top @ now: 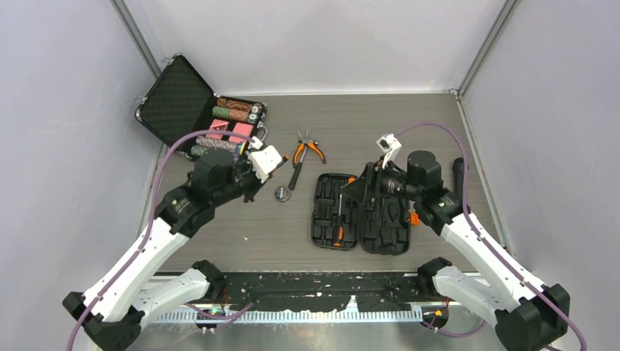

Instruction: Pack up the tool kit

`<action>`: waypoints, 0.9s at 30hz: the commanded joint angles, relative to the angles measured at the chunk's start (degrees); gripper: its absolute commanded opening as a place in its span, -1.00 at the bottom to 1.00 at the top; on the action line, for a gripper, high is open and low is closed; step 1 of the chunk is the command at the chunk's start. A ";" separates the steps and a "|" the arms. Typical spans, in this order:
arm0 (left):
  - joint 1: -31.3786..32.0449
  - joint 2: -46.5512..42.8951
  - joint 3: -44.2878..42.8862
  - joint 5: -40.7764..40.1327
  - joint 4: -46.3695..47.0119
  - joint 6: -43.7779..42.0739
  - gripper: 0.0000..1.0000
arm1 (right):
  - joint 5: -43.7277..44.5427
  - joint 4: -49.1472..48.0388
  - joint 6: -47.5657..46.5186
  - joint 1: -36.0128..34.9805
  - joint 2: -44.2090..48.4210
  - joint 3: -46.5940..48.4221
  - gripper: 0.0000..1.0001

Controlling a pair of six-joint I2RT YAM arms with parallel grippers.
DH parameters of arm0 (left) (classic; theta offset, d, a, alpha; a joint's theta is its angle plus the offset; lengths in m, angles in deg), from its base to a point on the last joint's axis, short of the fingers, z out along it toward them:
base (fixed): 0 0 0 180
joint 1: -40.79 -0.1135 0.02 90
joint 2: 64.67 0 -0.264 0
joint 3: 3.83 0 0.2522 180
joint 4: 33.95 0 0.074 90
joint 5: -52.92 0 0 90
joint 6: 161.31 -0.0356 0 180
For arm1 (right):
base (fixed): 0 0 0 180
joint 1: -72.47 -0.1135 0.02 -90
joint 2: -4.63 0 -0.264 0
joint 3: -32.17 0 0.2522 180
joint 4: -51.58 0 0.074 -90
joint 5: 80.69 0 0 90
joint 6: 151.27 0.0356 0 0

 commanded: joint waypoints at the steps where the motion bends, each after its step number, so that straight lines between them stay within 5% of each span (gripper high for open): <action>1: 0.69 -5.09 3.69 5.30 2.07 -19.83 -1.00 | -3.10 4.17 -3.21 -0.97 2.65 7.19 0.39; 7: 4.66 -8.21 5.67 5.22 0.47 -33.43 -1.00 | -4.32 14.78 -5.00 -3.34 1.30 16.78 0.40; 13: 14.46 -3.37 4.14 -9.64 -3.65 -42.41 -1.00 | -3.35 23.68 -6.28 -9.21 -3.56 27.53 0.40; 27: 27.78 3.10 1.05 -16.90 -4.69 -47.82 -1.00 | 0.73 32.56 -7.59 -20.53 -20.57 33.95 0.20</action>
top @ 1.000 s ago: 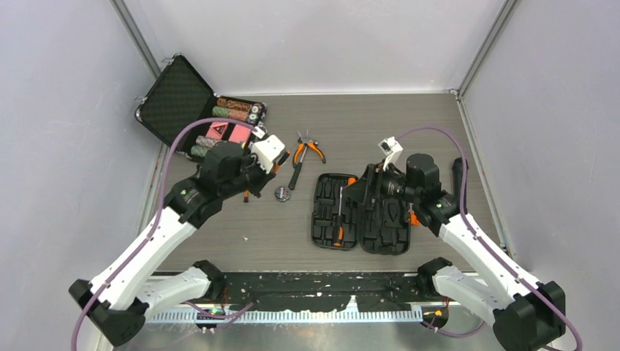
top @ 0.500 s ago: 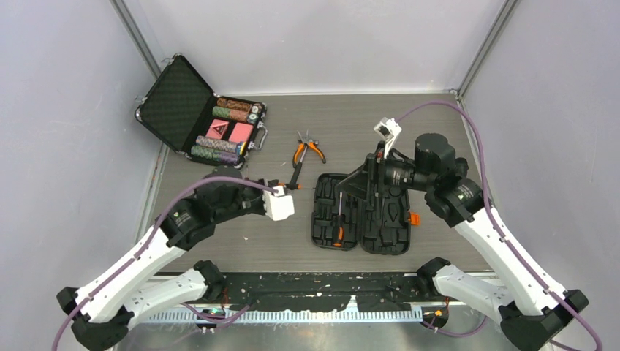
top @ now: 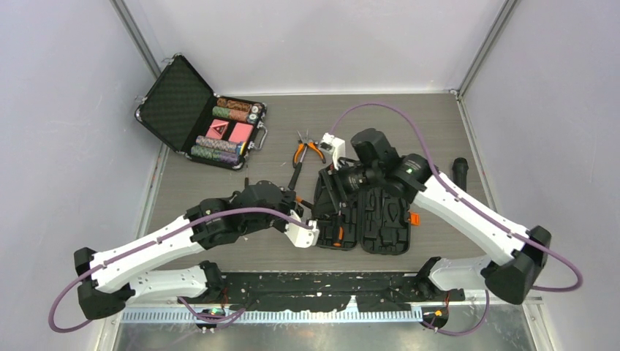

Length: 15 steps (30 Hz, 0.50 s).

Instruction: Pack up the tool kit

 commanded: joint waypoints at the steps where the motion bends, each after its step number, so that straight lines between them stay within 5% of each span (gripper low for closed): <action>1: 1.88 0.45 -2.44 -1.71 0.58 -2.58 -1.00 | 1.91 1.06 0.20 -0.87 -2.48 1.84 0.15; 15: 2.97 2.32 -1.79 0.89 2.14 -1.88 -1.00 | -0.45 -1.43 1.68 -1.46 -7.82 1.37 -0.29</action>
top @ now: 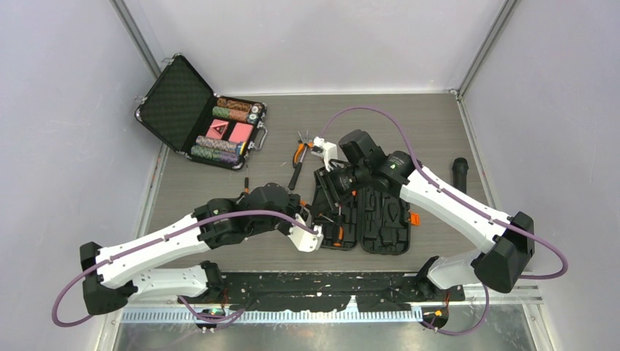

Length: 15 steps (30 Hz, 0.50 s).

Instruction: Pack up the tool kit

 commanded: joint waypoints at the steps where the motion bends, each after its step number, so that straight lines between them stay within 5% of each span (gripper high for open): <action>1: 0.32 0.11 -1.55 1.46 2.13 0.06 -1.00 | -1.75 -2.68 0.85 -0.42 -0.47 1.41 -0.34; 7: 0.32 0.53 -0.22 0.66 4.82 2.95 -0.98 | -1.52 -3.29 0.59 -0.54 -0.64 1.27 -0.88; 12: -0.25 0.87 1.47 -2.64 10.19 12.59 -0.35 | 5.07 -3.27 0.19 -0.22 -0.39 -0.54 -0.89; 15: -2.17 0.24 2.14 -3.17 13.51 21.28 0.28 | 10.37 -3.35 1.18 1.49 -0.41 -2.20 -0.89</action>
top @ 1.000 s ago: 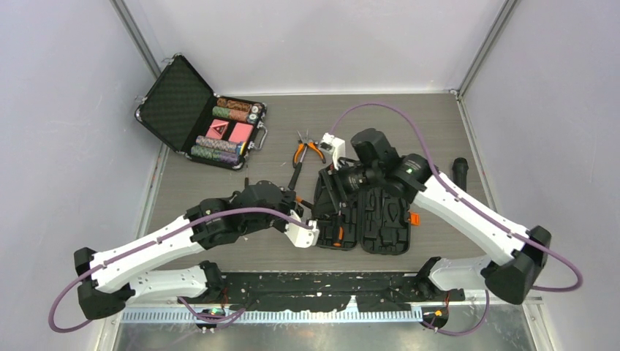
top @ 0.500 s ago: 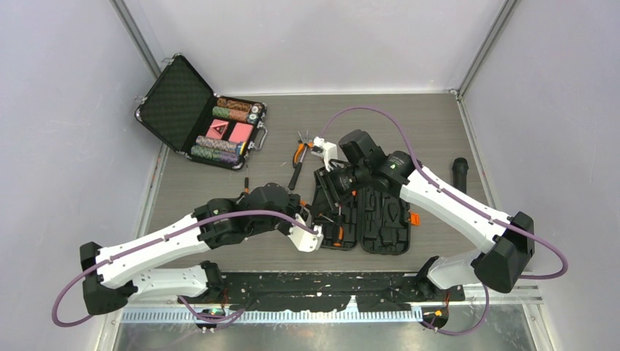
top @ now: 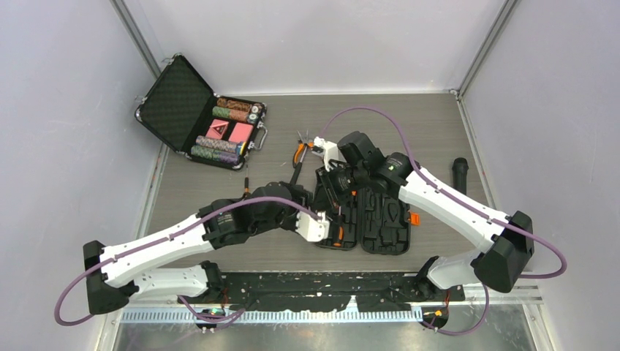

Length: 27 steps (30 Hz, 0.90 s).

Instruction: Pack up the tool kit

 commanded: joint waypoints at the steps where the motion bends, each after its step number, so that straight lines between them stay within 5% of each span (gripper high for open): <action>1: -2.45 -1.03 1.31 -1.71 9.83 16.14 0.41 | 10.47 -1.97 1.39 1.97 -0.10 -2.33 -0.89; 8: -12.26 -2.88 6.31 1.44 17.10 45.20 0.63 | 26.42 -6.71 9.90 5.03 1.01 -8.97 -0.89; 15: -30.60 -2.92 13.20 16.06 19.27 77.72 0.70 | 33.10 -15.39 20.29 4.96 -2.36 -13.59 -0.90; 23: -52.16 -4.80 9.80 35.42 6.98 82.53 0.88 | 41.34 -18.69 28.01 1.74 -7.29 -13.06 -0.90; 27: -56.17 -5.37 5.96 32.96 0.97 76.52 0.89 | 42.90 -18.60 29.21 0.09 -10.92 -11.05 -0.90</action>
